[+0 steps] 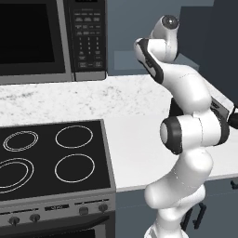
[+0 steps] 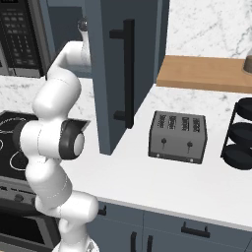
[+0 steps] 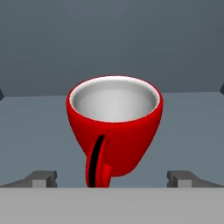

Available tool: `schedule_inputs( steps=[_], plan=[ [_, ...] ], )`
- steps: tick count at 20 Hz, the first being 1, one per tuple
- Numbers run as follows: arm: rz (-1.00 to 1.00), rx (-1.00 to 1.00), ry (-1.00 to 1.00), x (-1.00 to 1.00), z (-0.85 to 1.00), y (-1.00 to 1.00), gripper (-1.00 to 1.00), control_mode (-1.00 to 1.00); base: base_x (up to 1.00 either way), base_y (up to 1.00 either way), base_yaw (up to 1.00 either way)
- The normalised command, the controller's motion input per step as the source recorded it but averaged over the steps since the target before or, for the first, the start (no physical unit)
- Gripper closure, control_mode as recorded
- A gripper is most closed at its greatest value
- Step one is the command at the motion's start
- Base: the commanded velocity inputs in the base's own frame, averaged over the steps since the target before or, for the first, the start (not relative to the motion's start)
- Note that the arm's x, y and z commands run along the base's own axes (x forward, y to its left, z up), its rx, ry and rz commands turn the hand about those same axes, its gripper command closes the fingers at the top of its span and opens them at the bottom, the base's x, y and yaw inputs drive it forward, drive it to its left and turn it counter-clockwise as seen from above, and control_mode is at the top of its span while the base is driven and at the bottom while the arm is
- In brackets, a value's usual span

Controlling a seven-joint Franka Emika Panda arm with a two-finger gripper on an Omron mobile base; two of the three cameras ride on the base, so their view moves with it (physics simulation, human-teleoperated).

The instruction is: Gather all objects into one cabinet and sort the glasses and bowls to opposite sides.

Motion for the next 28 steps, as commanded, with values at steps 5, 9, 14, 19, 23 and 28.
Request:
schedule_inputs(
  steps=[5,9,14,19,23,28],
  plan=[
    [0.00,0.00,0.00,0.21,0.00,-0.01,-1.00,-1.00,0.00,0.00,0.00],
    [0.00,0.00,0.00,0.24,0.00,0.00,-1.00,-1.00,0.00,0.00,0.00],
    [0.00,0.00,0.00,0.17,0.00,0.00,-1.00,-1.00,0.00,0.00,0.00],
    [0.00,0.00,0.00,0.14,0.00,0.00,1.00,-1.00,0.00,0.00,0.00],
    [0.00,0.01,0.00,0.18,0.00,-0.18,1.00,-1.00,0.00,0.00,0.00],
    [0.00,0.00,-0.03,0.06,-0.01,-0.12,1.00,-1.00,0.00,0.00,0.00]
  ],
)
